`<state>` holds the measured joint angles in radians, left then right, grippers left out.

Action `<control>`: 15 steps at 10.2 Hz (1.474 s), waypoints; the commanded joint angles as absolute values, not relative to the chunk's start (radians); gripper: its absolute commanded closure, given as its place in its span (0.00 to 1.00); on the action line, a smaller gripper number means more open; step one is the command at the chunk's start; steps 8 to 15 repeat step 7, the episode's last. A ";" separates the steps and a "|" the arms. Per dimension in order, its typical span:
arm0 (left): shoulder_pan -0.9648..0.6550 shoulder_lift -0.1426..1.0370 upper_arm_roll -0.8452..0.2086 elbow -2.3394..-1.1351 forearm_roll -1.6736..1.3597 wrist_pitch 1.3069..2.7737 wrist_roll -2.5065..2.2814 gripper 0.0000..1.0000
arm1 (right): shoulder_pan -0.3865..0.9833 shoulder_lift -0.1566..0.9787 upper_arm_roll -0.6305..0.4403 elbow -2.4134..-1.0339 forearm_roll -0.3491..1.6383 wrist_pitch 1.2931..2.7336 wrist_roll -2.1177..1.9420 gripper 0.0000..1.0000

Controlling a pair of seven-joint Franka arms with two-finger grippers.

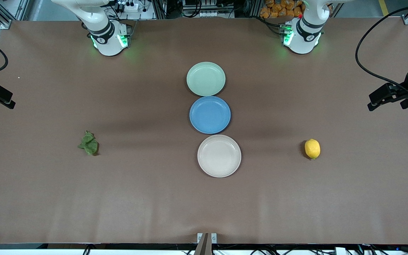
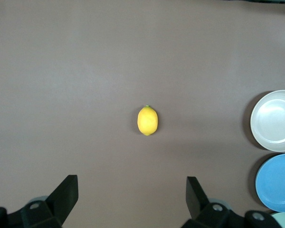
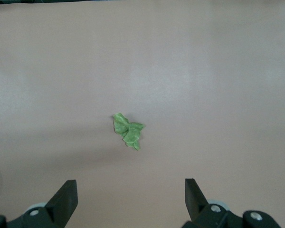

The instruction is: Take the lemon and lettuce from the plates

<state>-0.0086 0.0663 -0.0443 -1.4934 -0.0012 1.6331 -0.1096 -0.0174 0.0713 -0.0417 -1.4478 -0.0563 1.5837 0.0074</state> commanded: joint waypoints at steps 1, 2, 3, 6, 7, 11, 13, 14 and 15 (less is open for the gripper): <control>-0.006 0.055 -0.041 -1.490 0.008 1.594 -0.089 0.00 | -0.018 0.049 -0.041 -1.468 -0.054 1.591 0.009 0.00; -0.006 0.057 -0.040 -1.477 0.011 1.591 -0.089 0.00 | -0.018 0.049 -0.040 -1.468 -0.054 1.591 0.009 0.00; -0.005 0.057 -0.037 -1.476 0.011 1.585 -0.089 0.00 | -0.018 0.049 -0.040 -1.468 -0.054 1.591 0.009 0.00; -0.002 0.057 -0.035 -1.476 0.005 1.583 -0.089 0.00 | -0.017 0.049 -0.038 -1.467 -0.049 1.591 0.002 0.00; -0.002 0.058 -0.034 -1.476 0.003 1.580 -0.089 0.00 | -0.017 0.049 -0.038 -1.465 -0.029 1.592 0.002 0.00; -0.002 0.058 -0.034 -1.476 0.003 1.580 -0.089 0.00 | -0.017 0.049 -0.038 -1.465 -0.029 1.592 0.002 0.00; -0.002 0.058 -0.034 -1.476 0.003 1.580 -0.089 0.00 | -0.017 0.049 -0.038 -1.465 -0.029 1.592 0.002 0.00; -0.002 0.058 -0.034 -1.476 0.003 1.580 -0.089 0.00 | -0.017 0.049 -0.038 -1.465 -0.029 1.592 0.002 0.00; -0.002 0.058 -0.034 -1.476 0.003 1.580 -0.089 0.00 | -0.017 0.049 -0.038 -1.465 -0.029 1.592 0.002 0.00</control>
